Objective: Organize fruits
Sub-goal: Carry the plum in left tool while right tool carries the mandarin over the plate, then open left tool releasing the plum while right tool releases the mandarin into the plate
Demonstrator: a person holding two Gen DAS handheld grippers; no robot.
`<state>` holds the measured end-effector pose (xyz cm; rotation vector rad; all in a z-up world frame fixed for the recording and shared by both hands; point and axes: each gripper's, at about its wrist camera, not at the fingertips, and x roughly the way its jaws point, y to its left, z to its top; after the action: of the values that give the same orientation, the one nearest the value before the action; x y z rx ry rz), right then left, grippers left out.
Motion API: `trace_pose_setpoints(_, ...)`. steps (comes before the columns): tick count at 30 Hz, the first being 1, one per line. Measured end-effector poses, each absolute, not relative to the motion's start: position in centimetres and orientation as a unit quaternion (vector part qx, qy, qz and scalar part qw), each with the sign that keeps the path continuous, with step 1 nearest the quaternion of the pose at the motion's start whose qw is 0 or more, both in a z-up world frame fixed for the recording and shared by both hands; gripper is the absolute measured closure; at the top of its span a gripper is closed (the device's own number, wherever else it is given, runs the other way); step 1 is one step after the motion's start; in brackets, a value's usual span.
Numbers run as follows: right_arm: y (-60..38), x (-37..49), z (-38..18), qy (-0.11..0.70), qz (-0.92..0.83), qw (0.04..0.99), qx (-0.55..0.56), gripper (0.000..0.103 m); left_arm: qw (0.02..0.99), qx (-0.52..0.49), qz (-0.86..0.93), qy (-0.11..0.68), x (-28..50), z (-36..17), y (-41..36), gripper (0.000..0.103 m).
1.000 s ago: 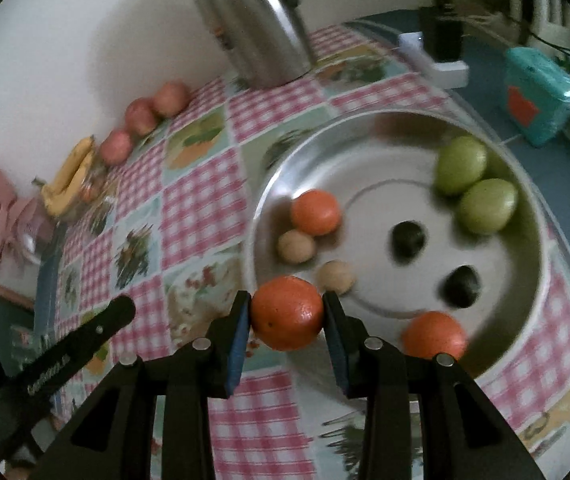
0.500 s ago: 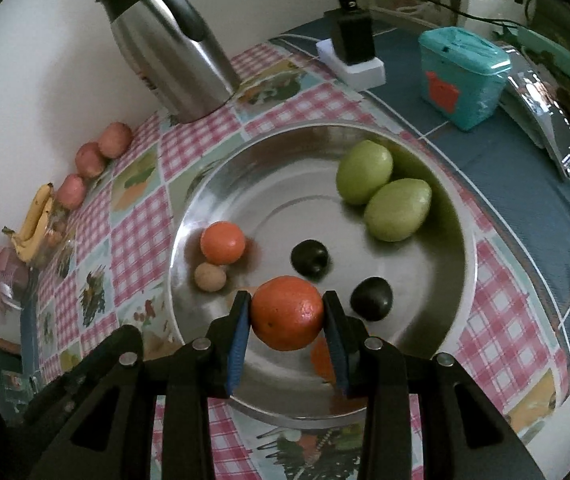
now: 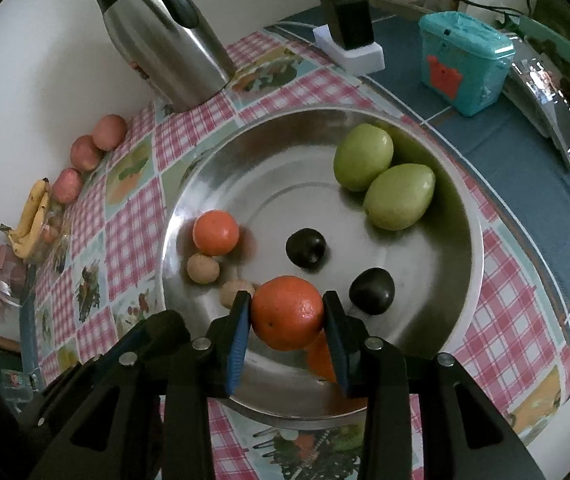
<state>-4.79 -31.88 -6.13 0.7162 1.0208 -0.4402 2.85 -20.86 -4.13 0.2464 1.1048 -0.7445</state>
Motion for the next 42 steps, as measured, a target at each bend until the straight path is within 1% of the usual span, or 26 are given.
trace_pose_setpoints(25, -31.9, -4.5, -6.4, 0.483, -0.211, 0.781, 0.335, 0.064, 0.769, 0.110, -0.341, 0.530, 3.5, -5.0, -20.5, 0.073)
trace_pose_setpoints(26, -31.8, -4.6, -6.4, 0.482, -0.212, 0.782, 0.334, 0.064, 0.769, 0.110, -0.341, 0.530, 3.5, -5.0, -20.5, 0.072)
trace_pose_setpoints(28, -31.9, -4.6, -6.2, 0.478, -0.211, 0.784, 0.336, 0.064, 0.769, 0.109, -0.341, 0.529, 3.5, -4.9, -20.4, 0.064)
trace_pose_setpoints(29, -31.9, -4.6, -6.1, 0.476, -0.211, 0.785, 0.335, 0.064, 0.770, 0.109, -0.341, 0.529, 3.5, -4.9, -20.3, 0.063)
trace_pose_setpoints(36, -31.8, -4.7, -5.8, 0.470, -0.210, 0.790, 0.333, 0.064, 0.772, 0.105, -0.337, 0.529, 3.7, -4.6, -19.9, 0.061)
trace_pose_setpoints(38, -31.8, -4.7, -5.8, 0.468, -0.210, 0.791, 0.333, 0.064, 0.773, 0.102, -0.330, 0.532, 3.8, -4.5, -19.5, 0.058)
trace_pose_setpoints(40, -31.7, -4.8, -5.7, 0.467, -0.210, 0.792, 0.332, 0.064, 0.777, 0.096, -0.314, 0.538, 4.2, -4.5, -18.8, 0.049)
trace_pose_setpoints(42, -31.7, -4.9, -5.6, 0.465, -0.208, 0.794, 0.332, 0.064, 0.781, 0.081, -0.292, 0.545, 4.7, -4.4, -17.7, 0.044)
